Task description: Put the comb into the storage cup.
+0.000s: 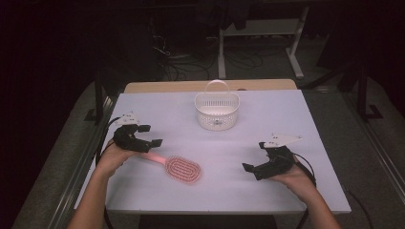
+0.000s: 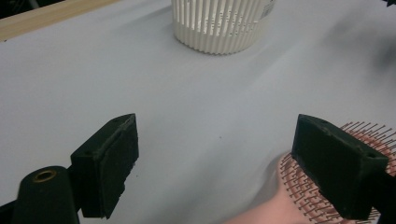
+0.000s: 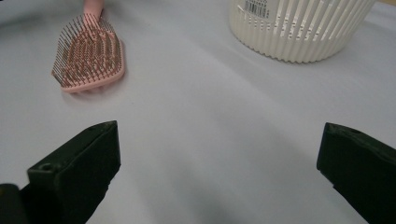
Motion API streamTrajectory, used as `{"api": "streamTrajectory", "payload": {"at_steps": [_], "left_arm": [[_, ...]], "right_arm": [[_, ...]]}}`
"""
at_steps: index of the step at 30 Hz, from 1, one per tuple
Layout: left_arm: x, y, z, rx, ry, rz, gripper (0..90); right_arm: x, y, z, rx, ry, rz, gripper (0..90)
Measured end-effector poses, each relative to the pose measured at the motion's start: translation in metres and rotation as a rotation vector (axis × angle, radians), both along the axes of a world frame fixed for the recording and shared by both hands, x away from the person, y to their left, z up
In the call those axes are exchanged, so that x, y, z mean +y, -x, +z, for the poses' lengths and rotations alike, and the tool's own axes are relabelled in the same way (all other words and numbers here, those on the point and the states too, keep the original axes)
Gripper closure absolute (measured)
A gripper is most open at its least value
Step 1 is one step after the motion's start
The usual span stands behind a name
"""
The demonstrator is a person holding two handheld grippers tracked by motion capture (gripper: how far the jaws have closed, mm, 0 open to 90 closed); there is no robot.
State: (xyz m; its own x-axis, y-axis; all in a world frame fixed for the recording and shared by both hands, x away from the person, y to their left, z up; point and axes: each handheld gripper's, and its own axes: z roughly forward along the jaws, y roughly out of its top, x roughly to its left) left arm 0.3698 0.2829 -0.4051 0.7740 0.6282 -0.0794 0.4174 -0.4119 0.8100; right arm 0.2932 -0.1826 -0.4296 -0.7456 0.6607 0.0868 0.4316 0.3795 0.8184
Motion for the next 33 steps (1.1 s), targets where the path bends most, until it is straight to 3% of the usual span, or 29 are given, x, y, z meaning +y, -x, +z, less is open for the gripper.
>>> {"api": "streamTrajectory", "payload": {"at_steps": [7,15,24,33], "left_arm": [[0.002,-0.001,0.0,0.003,-0.016,0.019,25.5],[0.004,-0.005,-0.002,0.048,-0.024,0.066,45.3],[0.006,-0.008,-0.005,0.06,-0.083,0.106,62.0],[0.007,-0.009,-0.01,0.075,-0.155,0.11,86.6]], "right_arm": [[0.001,0.0,0.0,0.001,0.002,-0.001,0.0],[0.0,0.0,0.0,0.002,0.004,-0.002,0.0],[0.0,0.0,-0.001,0.002,0.005,-0.002,0.0],[0.0,0.0,-0.001,0.002,0.007,-0.001,0.0]]}}
